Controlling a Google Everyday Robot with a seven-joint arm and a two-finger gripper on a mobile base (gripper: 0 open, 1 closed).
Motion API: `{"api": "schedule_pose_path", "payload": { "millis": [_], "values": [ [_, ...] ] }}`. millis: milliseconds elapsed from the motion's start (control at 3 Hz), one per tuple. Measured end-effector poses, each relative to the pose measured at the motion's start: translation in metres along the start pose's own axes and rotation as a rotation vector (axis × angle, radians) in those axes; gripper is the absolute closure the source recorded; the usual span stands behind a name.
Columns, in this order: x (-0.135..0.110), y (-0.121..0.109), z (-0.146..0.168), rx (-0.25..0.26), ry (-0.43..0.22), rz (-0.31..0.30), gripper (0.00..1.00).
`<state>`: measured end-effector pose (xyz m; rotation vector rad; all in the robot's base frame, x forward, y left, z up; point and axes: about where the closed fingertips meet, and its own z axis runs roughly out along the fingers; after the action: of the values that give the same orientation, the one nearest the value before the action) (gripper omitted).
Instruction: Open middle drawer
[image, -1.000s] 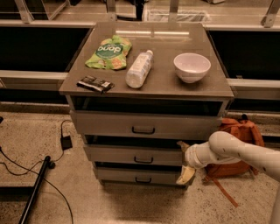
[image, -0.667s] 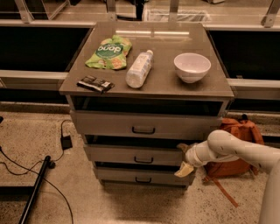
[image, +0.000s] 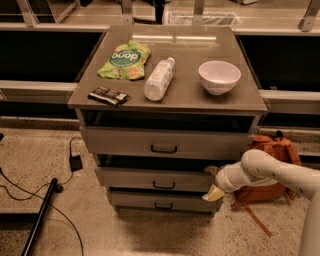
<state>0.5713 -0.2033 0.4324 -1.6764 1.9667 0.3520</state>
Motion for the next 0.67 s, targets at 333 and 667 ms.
{"api": "schedule_pose_path", "payload": {
  "millis": [333, 667],
  "values": [
    [-0.006, 0.009, -0.01, -0.003, -0.016, -0.027, 0.34],
    [-0.007, 0.039, -0.033, -0.02, -0.036, -0.089, 0.34]
  ]
}}
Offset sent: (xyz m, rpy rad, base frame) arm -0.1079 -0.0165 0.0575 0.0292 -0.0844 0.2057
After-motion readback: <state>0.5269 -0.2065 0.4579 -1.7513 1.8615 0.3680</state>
